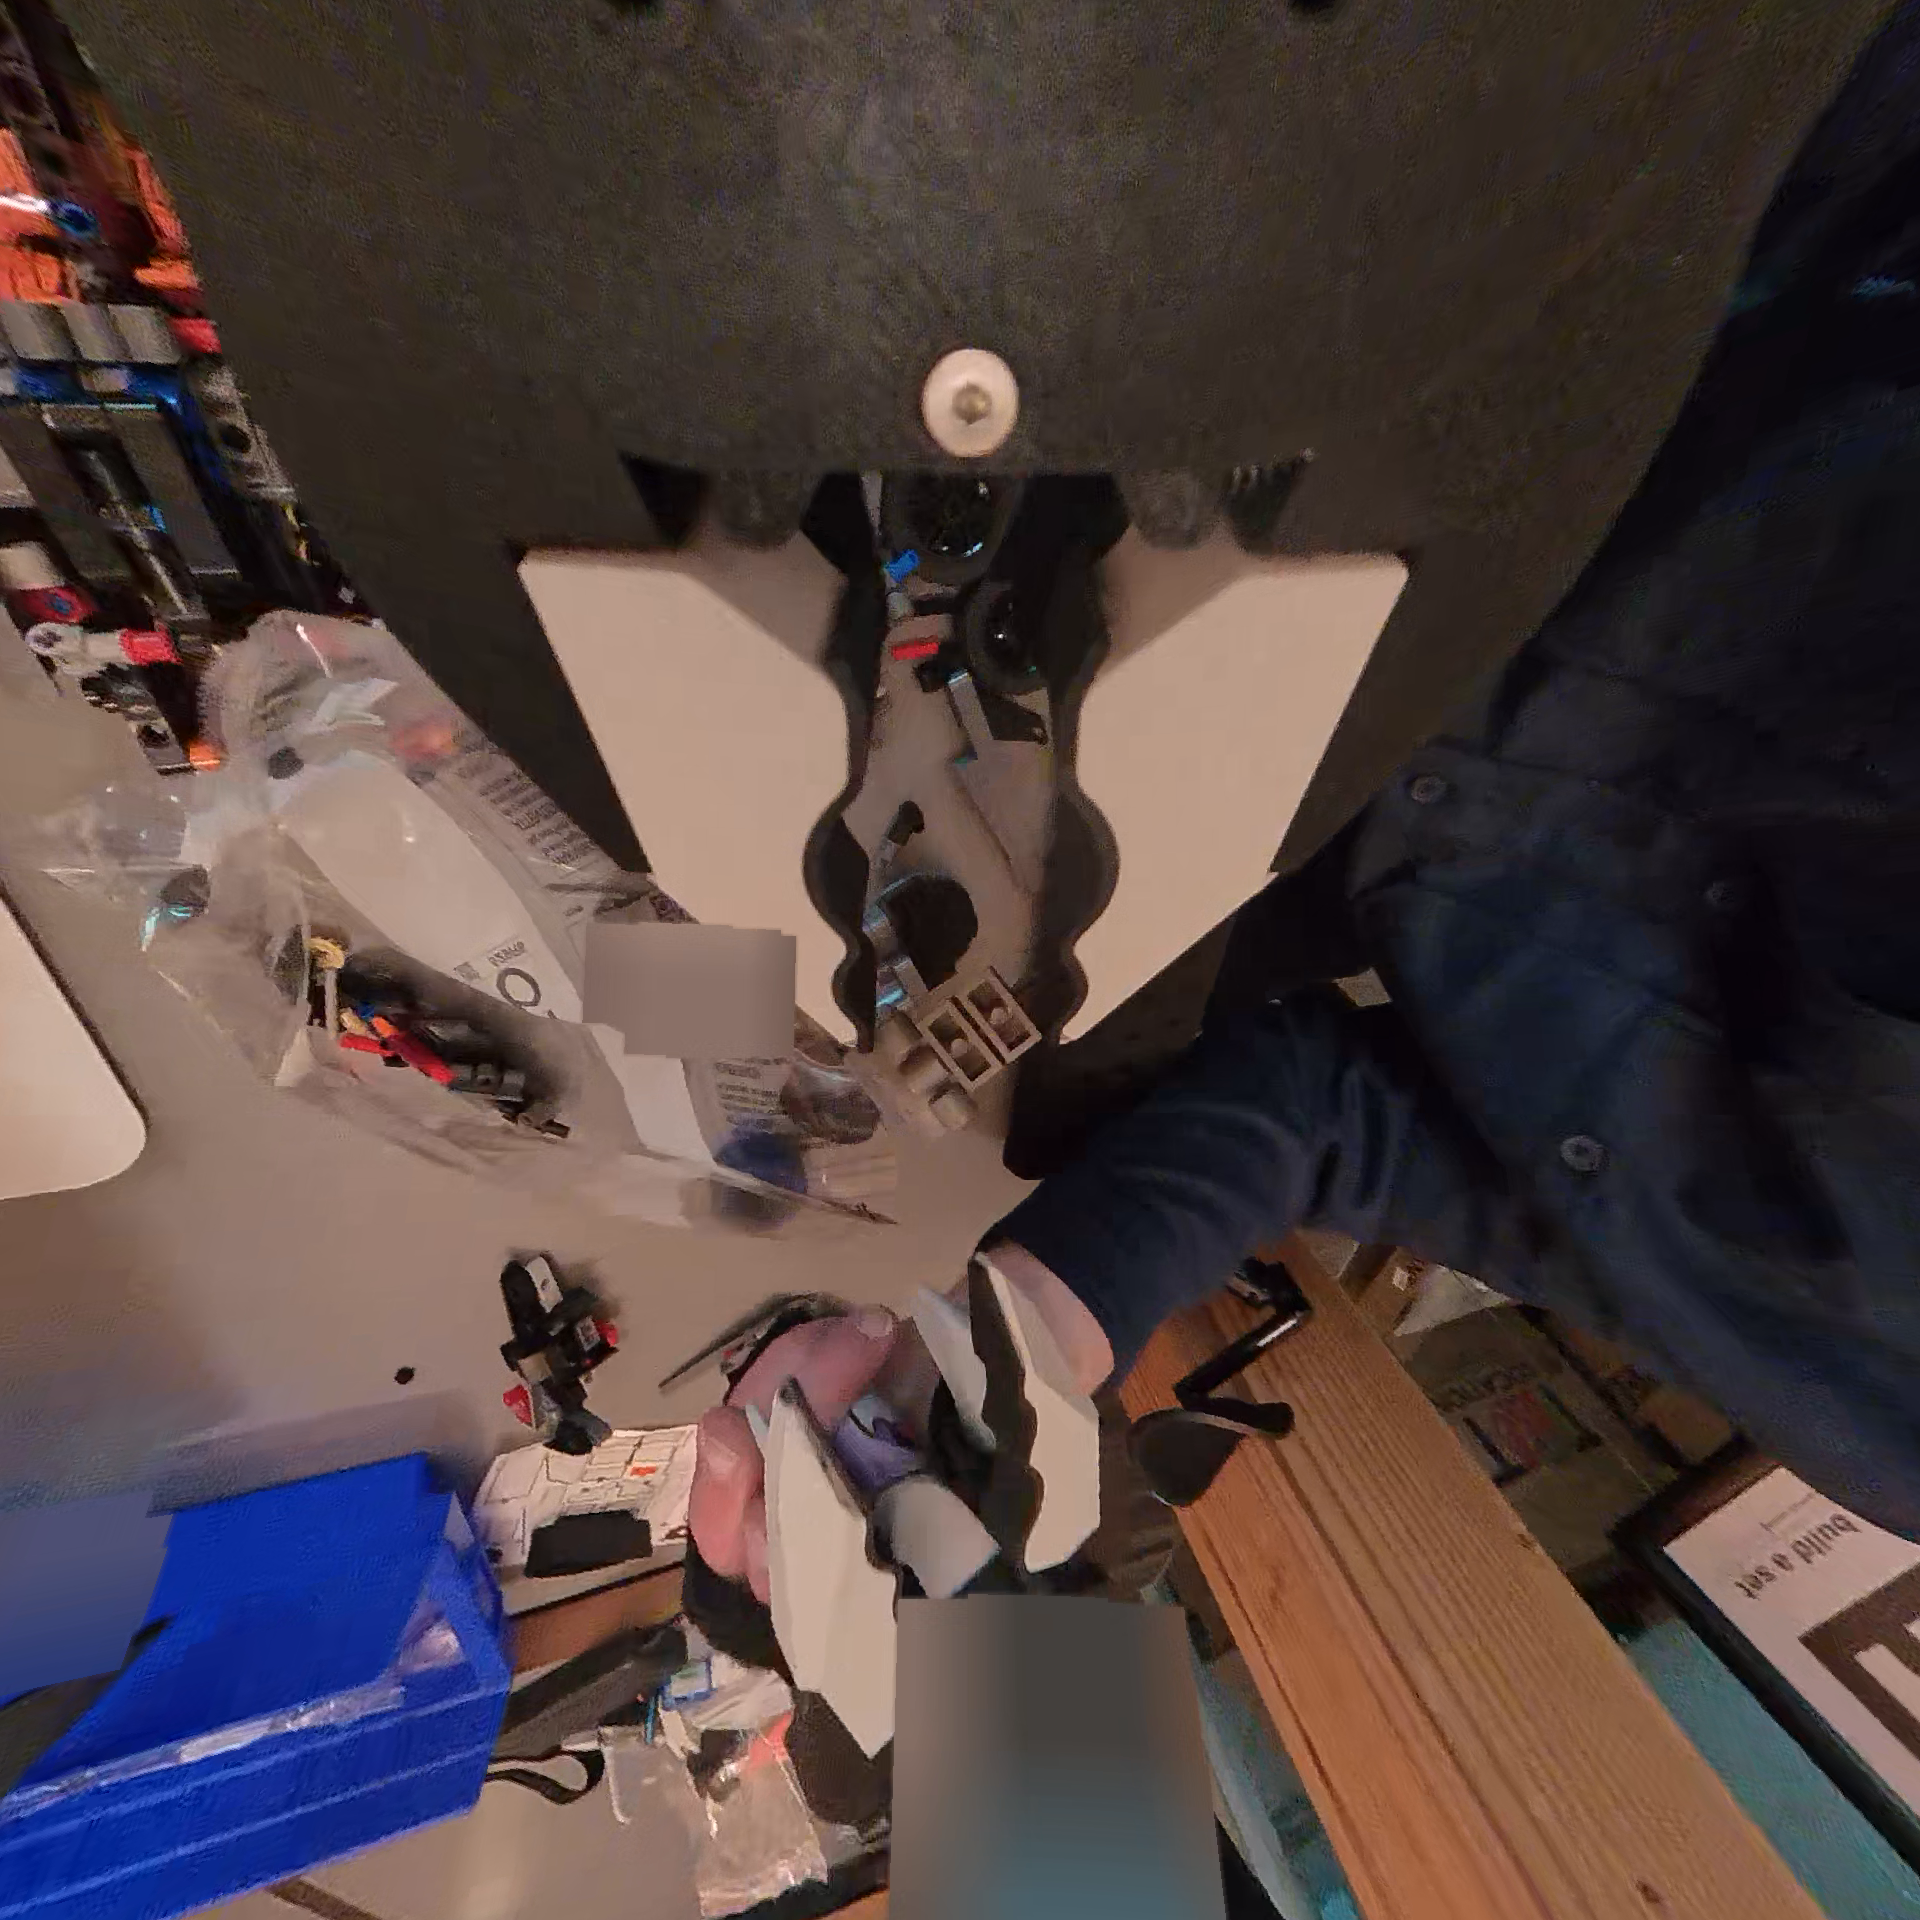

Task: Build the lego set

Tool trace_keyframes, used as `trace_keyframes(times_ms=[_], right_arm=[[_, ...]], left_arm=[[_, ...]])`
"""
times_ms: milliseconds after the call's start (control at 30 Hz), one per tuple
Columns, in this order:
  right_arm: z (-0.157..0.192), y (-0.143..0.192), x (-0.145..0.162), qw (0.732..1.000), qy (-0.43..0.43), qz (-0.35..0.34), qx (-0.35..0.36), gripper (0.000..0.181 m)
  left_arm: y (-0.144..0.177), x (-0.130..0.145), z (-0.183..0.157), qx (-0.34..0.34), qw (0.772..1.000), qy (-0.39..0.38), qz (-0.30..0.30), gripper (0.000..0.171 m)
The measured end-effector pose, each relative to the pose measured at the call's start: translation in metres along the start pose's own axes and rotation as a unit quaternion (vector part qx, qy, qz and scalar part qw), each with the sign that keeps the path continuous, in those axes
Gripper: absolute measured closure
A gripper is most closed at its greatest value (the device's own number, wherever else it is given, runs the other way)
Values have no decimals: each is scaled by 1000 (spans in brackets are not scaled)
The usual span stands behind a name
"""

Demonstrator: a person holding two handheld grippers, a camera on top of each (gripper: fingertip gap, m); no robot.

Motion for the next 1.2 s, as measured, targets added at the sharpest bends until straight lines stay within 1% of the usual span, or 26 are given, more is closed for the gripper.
trace_keyframes(times_ms=[100,200,233,300,333,367,433,467,533,600,633,667,733,767,933,1067,1133,1167,1200], right_arm=[[10,7,-3,999,-12,-23,-33,151],[20,7,-7,996,-21,-43,-74,151],[21,7,-7,995,-29,-46,-85,151],[20,11,-8,993,-38,-64,-87,152],[18,14,-9,993,-44,-75,-78,152],[15,16,-10,993,-48,-83,-67,152],[8,20,-11,995,-35,-89,-19,149],[6,21,-11,996,-21,-82,3,146],[3,22,-6,997,22,-40,63,142],[4,20,-7,990,80,-9,114,142],[5,19,-11,986,105,-8,132,143],[6,20,-15,981,122,-8,148,152],[8,18,-14,979,134,11,155,166],[7,17,-13,977,138,18,162,170],[8,17,-10,972,146,15,184,171],[14,20,-6,973,142,16,182,171],[17,21,-1,972,143,27,183,171],[19,25,-2,971,145,27,188,171],[19,37,-4,969,142,13,201,172]], left_arm=[[-24,1,-18,22,999,-29,33,135],[-44,2,-33,38,996,-56,51,144],[-49,4,-37,43,995,-62,60,151],[-53,2,-41,50,995,-68,54,158],[-53,1,-38,45,996,-56,49,163],[-53,0,-36,45,997,-48,47,164],[-52,1,-31,35,997,-41,48,166],[-53,2,-29,29,998,-34,51,167],[-52,-2,-27,25,998,-23,45,168],[-53,-3,-25,22,998,-11,50,168],[-54,-2,-24,17,998,-11,56,168],[-56,1,-24,14,998,-11,67,168],[-58,4,-24,10,997,-11,76,168],[-59,4,-23,7,997,-8,78,168],[-58,7,-22,10,997,-7,79,169],[-60,8,-27,32,996,-3,80,169],[-62,11,-30,38,996,-3,87,170],[-62,11,-31,45,995,3,86,170],[-61,12,-29,46,995,14,82,171]])
Point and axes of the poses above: each gripper's, where its closed fingertips meet, y back along the fingers, x out of its underside, z = x × y across the jaws, the point moved 3 cm from there along y, back along the fingers, and after that the axes turned 15 degrees about y, right-handed, at the moved point
